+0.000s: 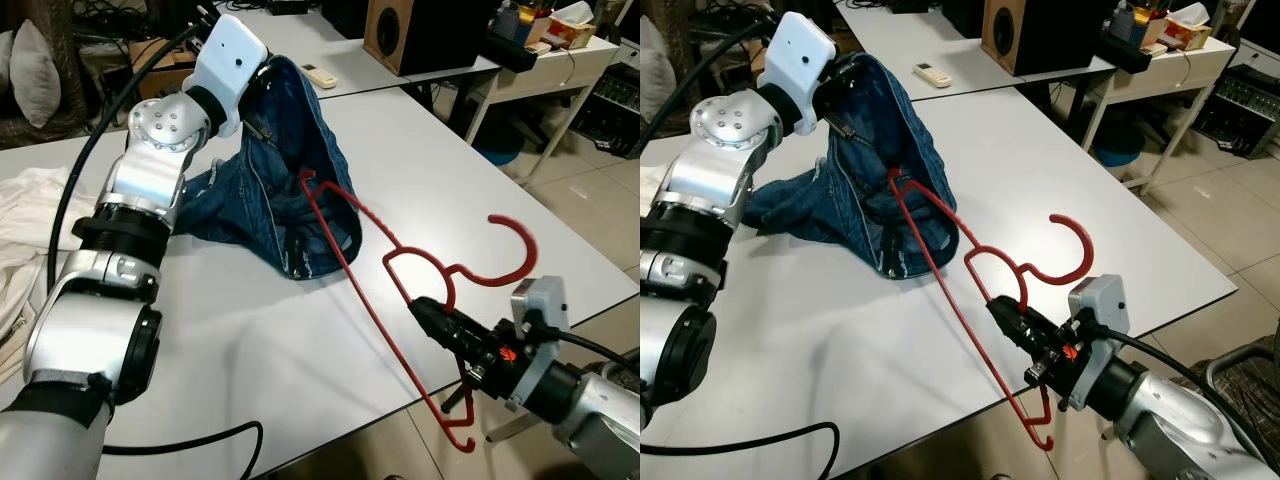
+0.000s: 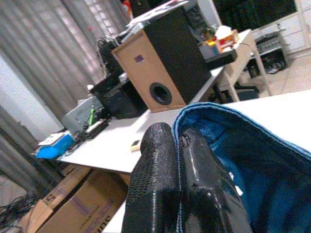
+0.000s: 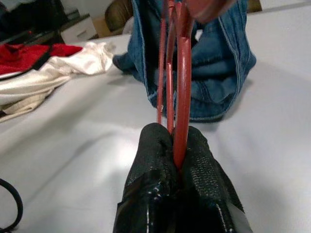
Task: Hang hanger
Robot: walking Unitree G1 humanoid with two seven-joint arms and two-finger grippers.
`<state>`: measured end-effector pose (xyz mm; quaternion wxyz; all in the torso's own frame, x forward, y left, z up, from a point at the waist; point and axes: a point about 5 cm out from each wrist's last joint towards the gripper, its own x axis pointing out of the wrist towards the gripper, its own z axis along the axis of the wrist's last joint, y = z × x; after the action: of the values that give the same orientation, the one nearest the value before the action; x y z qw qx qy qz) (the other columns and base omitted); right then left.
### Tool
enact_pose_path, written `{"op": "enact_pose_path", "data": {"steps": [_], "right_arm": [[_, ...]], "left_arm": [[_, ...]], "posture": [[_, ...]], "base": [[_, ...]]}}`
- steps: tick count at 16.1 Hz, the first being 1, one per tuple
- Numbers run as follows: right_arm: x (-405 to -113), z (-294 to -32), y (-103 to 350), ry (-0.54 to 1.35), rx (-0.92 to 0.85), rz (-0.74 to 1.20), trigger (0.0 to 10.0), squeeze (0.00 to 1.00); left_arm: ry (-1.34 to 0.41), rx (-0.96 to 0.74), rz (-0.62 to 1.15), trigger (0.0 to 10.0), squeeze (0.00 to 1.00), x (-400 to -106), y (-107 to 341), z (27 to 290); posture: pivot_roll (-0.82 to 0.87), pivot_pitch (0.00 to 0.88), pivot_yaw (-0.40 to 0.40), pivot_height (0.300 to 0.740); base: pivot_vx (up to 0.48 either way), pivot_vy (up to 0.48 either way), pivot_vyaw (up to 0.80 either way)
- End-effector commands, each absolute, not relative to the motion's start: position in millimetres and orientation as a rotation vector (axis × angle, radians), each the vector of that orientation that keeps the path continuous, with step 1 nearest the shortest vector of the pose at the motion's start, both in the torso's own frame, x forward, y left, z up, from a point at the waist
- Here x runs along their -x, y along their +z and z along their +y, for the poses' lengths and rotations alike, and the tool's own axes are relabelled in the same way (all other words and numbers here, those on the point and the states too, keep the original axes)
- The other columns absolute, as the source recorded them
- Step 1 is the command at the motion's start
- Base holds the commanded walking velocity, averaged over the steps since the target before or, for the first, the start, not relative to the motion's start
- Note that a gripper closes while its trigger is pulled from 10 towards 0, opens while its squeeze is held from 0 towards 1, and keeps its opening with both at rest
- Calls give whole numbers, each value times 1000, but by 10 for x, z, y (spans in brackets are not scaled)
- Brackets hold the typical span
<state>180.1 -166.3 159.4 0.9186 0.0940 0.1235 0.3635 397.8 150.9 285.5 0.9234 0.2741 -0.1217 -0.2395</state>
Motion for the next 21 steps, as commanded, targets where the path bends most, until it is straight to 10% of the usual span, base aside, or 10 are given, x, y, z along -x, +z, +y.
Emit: {"op": "enact_pose_path", "data": {"steps": [1, 15, 21], "right_arm": [[-1855, -1666, 1552, 718, -185, 282, 10000, 0], [-3186, -1572, 1677, 312, -509, 245, 10000, 0], [-3607, -1225, 1878, 292, -842, 215, 10000, 0]], "left_arm": [[-529, -574, -264, 0, 0, -3939, 2891, 1463], [-855, -634, 41, 0, 0, -3238, 2406, 1638], [-939, -353, 54, 0, 0, -3121, 2214, 997]], "posture": [[3, 6, -20, 740], [35, 0, -36, 740], [60, 0, -22, 740]], "base": [[0, 0, 0], [0, 0, 0], [0, 0, 0]]}}
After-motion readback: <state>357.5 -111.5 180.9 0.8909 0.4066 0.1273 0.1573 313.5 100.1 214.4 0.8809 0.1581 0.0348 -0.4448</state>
